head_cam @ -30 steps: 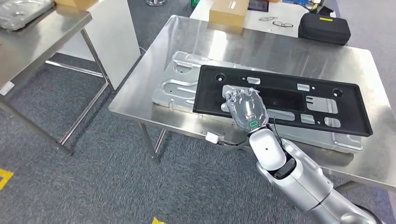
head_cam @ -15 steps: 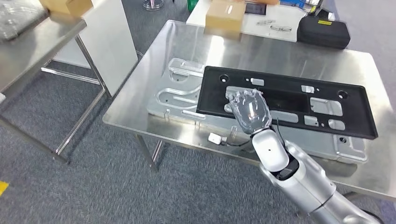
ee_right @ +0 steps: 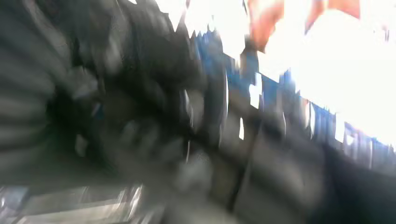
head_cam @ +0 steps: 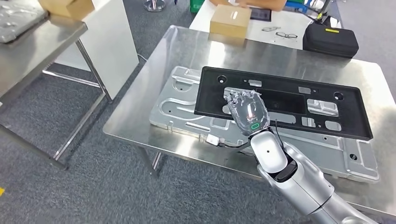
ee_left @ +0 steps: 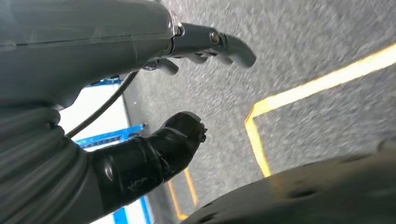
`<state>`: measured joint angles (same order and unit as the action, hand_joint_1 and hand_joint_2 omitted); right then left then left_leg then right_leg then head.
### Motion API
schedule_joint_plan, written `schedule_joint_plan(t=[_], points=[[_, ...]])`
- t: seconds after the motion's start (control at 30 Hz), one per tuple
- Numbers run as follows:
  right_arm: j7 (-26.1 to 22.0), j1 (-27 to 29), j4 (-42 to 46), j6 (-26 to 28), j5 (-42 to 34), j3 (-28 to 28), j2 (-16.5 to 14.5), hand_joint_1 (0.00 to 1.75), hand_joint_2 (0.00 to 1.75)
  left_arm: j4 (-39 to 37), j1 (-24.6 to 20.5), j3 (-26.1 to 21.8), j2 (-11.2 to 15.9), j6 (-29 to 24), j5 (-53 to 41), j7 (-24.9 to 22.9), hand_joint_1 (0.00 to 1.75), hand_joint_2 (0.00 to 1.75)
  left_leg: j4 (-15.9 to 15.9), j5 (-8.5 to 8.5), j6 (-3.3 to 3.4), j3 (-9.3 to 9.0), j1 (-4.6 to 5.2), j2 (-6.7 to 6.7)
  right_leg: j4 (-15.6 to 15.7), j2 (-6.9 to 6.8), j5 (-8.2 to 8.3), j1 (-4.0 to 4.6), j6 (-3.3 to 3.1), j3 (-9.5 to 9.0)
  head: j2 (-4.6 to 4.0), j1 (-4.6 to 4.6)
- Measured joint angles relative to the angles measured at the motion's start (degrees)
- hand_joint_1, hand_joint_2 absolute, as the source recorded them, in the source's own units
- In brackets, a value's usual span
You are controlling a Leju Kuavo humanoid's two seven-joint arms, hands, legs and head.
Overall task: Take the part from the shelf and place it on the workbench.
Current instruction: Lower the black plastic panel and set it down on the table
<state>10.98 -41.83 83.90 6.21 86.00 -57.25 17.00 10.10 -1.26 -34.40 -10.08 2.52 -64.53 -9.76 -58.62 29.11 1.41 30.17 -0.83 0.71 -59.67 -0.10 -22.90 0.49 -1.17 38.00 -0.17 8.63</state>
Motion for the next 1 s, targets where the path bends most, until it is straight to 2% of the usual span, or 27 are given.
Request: schedule_joint_plan(t=[0.07, 0.13, 0.17, 0.23, 0.27, 0.3, 0.33, 0.4, 0.43, 0.47, 0.53, 0.57, 0.63, 0.67, 0.73, 0.77, 0.8, 0.83, 0.87, 0.9, 0.93, 0.97, 1.0], points=[[0.0, 0.2, 0.0, 0.0, 0.0, 0.3, 0.0, 1.75, 1.75, 0.0, -0.2, 0.0, 0.0, 0.0, -0.1, 0.0, 0.00, 1.75, -0.2, -0.06, -0.70, -0.42, 0.10, -0.17, 1.3, -0.07, -0.05, -0.09, -0.58, -1.25, 0.00, 0.01], [0.0, 0.4, -0.1, 0.0, 0.0, 0.6, 0.0, 1.75, 1.75, 0.0, -0.2, 0.0, 0.0, 0.0, -0.2, 0.0, 0.00, 1.75, -2.7, 0.30, -1.20, 0.26, 0.16, -0.32, 2.3, -0.05, -0.35, -0.55, -0.99, -2.77, 0.00, 0.01], [0.0, 0.5, -0.2, -0.1, -0.1, 0.8, 0.0, 1.75, 1.75, 0.0, -0.2, 0.0, 0.0, 0.0, -0.2, 0.0, 0.00, 1.75, -5.4, 1.18, -1.38, 1.82, 0.10, -0.35, 2.5, -0.05, -0.57, -0.72, -1.15, -3.34, 0.00, 0.00], [0.0, 0.9, -0.4, -0.2, -0.1, 1.1, -0.1, 1.75, 1.75, 0.0, -0.2, 0.0, 0.0, -0.1, -0.4, 0.0, 0.00, 1.75, -12.2, 3.94, -1.77, 6.31, 0.03, -0.36, 2.6, 0.03, -1.26, -0.72, -1.40, -4.01, 0.00, 0.00], [0.0, 1.3, -0.6, -0.3, -0.1, 1.2, -0.1, 1.75, 1.75, 0.0, -0.2, 0.0, 0.0, -0.1, -0.5, 0.0, 0.00, 1.75, -14.5, 4.98, -1.90, 8.33, 0.00, -0.36, 2.6, 0.07, -1.68, -0.72, -1.35, -4.40, 0.00, 0.00], [0.0, 1.6, -1.0, -0.5, -0.1, 1.3, -0.1, 1.75, 1.75, 0.0, -0.2, 0.0, 0.1, -0.1, -0.7, -0.1, 0.00, 1.75, -15.1, 4.94, -2.02, 9.53, -0.04, -0.37, 2.5, 0.09, -2.14, -0.75, -1.23, -4.91, 0.00, 0.00], [0.1, 1.9, -1.5, -0.6, -0.1, 1.5, -0.2, 1.75, 1.75, 0.0, -0.1, 0.0, 0.1, -0.1, -0.8, -0.1, 0.00, 1.75, -13.7, 3.43, -2.12, 9.74, -0.10, -0.38, 2.4, 0.11, -2.68, -0.81, -1.05, -5.51, 0.00, 0.00], [0.2, 2.2, -3.0, -0.8, -0.2, 2.1, -0.3, 1.75, 1.75, 0.0, 0.0, 0.0, 0.2, -0.1, -1.0, -0.1, 0.00, 1.75, -7.0, -2.12, -2.37, 8.21, -0.26, -0.39, 2.0, 0.11, -3.94, -0.97, -0.48, -6.60, 0.00, 0.00], [0.2, 2.2, -4.0, -0.9, -0.2, 2.6, -0.4, 1.75, 1.75, 0.0, 0.1, 0.0, 0.2, -0.2, -1.0, -0.1, 0.00, 1.75, -3.7, -3.68, -2.31, 7.48, -0.20, -0.40, 1.6, 0.13, -4.51, -0.98, -0.13, -6.90, 0.00, 0.01], [0.2, 2.2, -5.0, -0.9, -0.2, 3.1, -0.5, 1.75, 1.75, 0.0, 0.1, 0.0, 0.2, -0.2, -1.0, 0.0, 0.00, 1.75, -1.8, -4.68, -2.02, 7.02, -0.12, -0.42, 1.3, 0.12, -4.98, -0.92, 0.24, -6.93, 0.00, 0.01], [0.3, 2.6, -7.2, -0.9, -0.3, 4.1, -0.6, 1.75, 1.75, 0.0, 0.0, 0.0, 0.2, -0.2, -1.0, 0.1, 0.00, 1.75, -1.0, -4.36, -0.96, 6.90, 0.09, -0.40, 0.9, 0.11, -5.53, -0.72, 0.90, -6.99, 0.00, 0.01], [0.4, 2.9, -8.4, -0.8, -0.3, 4.6, -0.7, 1.75, 1.75, 0.0, -0.1, 0.0, 0.2, -0.2, -1.0, 0.1, 0.00, 1.75, -1.0, -4.73, -0.45, 6.61, 0.02, -0.37, 0.5, 0.05, -5.84, -0.71, 1.17, -7.00, 0.00, 0.00], [0.6, 3.5, -10.7, -0.3, -0.4, 5.9, -1.0, 1.75, 1.75, 0.0, -0.1, -0.1, 0.2, -0.2, -1.0, 0.0, 0.00, 1.75, -0.7, -4.51, 0.22, 5.81, -0.08, -0.33, -2.2, 0.03, -6.38, -0.89, 1.63, -5.95, 0.00, -0.01], [0.7, 3.8, -11.9, 0.0, -0.4, 6.5, -1.1, 1.75, 1.75, 0.0, -0.1, -0.1, 0.2, -0.3, -1.0, -0.1, 0.00, 1.75, -0.6, -4.38, 0.47, 5.38, -0.13, -0.33, -4.9, 0.01, -7.03, -1.00, 1.87, -4.43, 0.00, -0.01], [0.8, 4.5, -14.2, 0.4, -0.5, 7.5, -1.4, 1.75, 1.75, 0.0, -0.1, -0.1, 0.2, -0.3, -1.0, -0.1, 0.00, 1.75, -0.5, -3.90, 0.81, 4.78, -0.10, -0.24, -11.7, 0.03, -9.36, -1.12, 2.28, -0.01, 0.00, -0.01], [0.8, 5.1, -15.4, 0.4, -0.5, 8.0, -1.5, 1.75, 1.75, 0.0, -0.1, -0.1, 0.2, -0.3, -1.0, -0.1, 0.00, 1.75, -0.5, -3.61, 0.89, 4.47, -0.08, -0.13, -14.2, 0.03, -10.46, -1.16, 2.36, 2.03, 0.00, -0.01], [0.8, 5.8, -16.6, 0.4, -0.5, 8.3, -1.7, 1.75, 1.75, 0.0, -0.1, -0.2, 0.2, -0.3, -0.9, 0.0, 0.00, 1.75, -0.5, -3.26, 0.92, 4.08, -0.07, 0.02, -15.2, 0.03, -10.69, -1.18, 2.34, 3.38, 0.00, -0.01], [0.8, 6.4, -17.6, 0.3, -0.6, 8.6, -1.9, 1.75, 1.75, 0.0, -0.1, -0.2, 0.2, -0.3, -0.9, 0.2, 0.00, 1.75, -0.5, -2.90, 0.93, 3.61, -0.02, 0.15, -14.2, 0.04, -9.59, -1.17, 2.18, 3.77, 0.00, -0.01], [0.8, 6.9, -18.4, 0.2, -0.6, 8.9, -2.2, 1.75, 1.75, 0.0, -0.1, -0.3, 0.2, -0.3, -0.8, 0.4, 0.00, 1.75, -0.5, -2.52, 0.91, 3.08, 0.06, 0.24, -11.3, 0.04, -7.21, -1.11, 1.86, 3.21, 0.00, -0.01], [0.7, 7.3, -19.1, 0.1, -0.7, 9.1, -2.4, 1.75, 1.75, 0.0, -0.1, -0.4, 0.2, -0.2, -0.8, 0.5, 0.00, 1.75, -0.5, -2.13, 0.86, 2.54, 0.15, 0.26, -7.3, 0.04, -4.24, -0.95, 1.37, 2.07, 0.00, -0.01], [0.6, 7.5, -19.7, 0.0, -0.7, 9.3, -2.5, 1.75, 1.75, 0.0, -0.1, -0.5, 0.1, -0.2, -0.7, 0.7, 0.00, 1.75, -0.5, -1.80, 0.76, 2.11, 0.27, 0.25, -3.9, 0.01, -2.27, -0.72, 0.86, 1.01, 0.00, -0.01], [0.4, 7.6, -20.2, -0.2, -0.8, 9.5, -2.7, 1.75, 1.75, 0.0, -0.2, -0.6, 0.1, -0.2, -0.6, 0.9, 0.00, 1.75, -0.4, -1.53, 0.57, 1.89, 0.31, 0.24, -1.4, 0.05, -1.16, -0.43, 0.37, 0.15, 0.00, -0.02], [0.2, 7.6, -20.8, -0.5, -1.0, 9.8, -2.9, 1.31, 1.31, 0.0, -0.3, -0.7, 0.0, -0.3, -0.4, 1.3, 0.00, 1.75, -0.4, -1.40, 0.32, 1.67, 0.33, 0.22, 0.0, 0.10, -0.71, -0.18, -0.05, -0.30, 0.00, -0.04]])
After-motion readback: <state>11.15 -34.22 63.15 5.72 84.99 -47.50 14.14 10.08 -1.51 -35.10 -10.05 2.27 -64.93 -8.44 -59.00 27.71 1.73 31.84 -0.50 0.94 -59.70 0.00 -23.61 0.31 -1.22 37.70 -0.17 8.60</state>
